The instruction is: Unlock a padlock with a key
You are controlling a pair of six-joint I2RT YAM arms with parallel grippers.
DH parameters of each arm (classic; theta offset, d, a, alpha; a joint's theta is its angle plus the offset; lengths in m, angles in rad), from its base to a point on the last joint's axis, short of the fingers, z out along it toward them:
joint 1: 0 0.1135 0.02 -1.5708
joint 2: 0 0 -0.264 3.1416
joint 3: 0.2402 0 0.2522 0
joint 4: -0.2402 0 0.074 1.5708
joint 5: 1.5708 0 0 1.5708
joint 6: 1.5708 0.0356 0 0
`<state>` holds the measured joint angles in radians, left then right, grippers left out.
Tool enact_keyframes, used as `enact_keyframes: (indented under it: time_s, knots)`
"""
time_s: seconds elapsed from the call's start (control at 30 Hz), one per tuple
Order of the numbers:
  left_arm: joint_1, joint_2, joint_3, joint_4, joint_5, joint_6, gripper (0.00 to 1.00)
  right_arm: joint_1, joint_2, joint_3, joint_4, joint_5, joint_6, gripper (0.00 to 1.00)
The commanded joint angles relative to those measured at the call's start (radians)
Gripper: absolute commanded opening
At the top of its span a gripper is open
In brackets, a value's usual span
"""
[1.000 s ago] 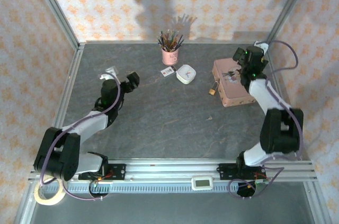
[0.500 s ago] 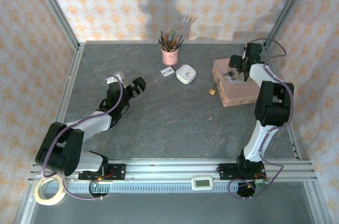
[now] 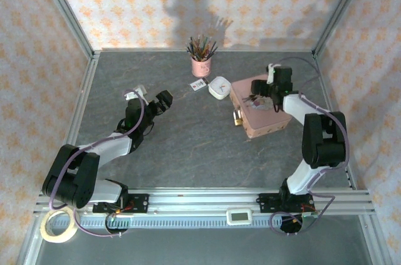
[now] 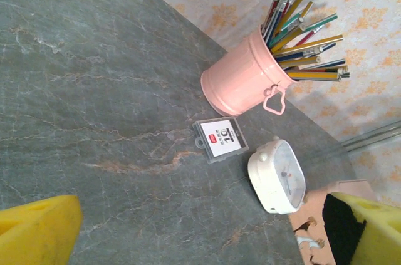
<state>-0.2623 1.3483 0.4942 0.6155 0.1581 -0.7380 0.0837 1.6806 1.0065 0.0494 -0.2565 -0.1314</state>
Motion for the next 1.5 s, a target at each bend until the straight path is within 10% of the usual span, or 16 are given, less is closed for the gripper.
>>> enact_keyframes:
  time_s: [0.0,0.37,0.83,1.47]
  knots:
    - [-0.009,0.008,-0.001,0.045,0.039,-0.020,0.99,0.045,-0.018,-0.107,-0.121,0.025,0.056,0.84]
    - [-0.072,0.030,0.026,0.062,0.063,-0.008,0.99,0.192,-0.136,-0.169,-0.040,0.038,0.103,0.84]
    - [-0.146,0.413,0.502,0.033,0.323,0.144,0.99,0.200,-0.555,-0.285,-0.311,0.286,0.694,1.00]
    - [-0.308,0.791,0.879,-0.235,0.361,0.293,0.91,0.177,-0.829,-0.615,-0.221,0.143,0.930,1.00]
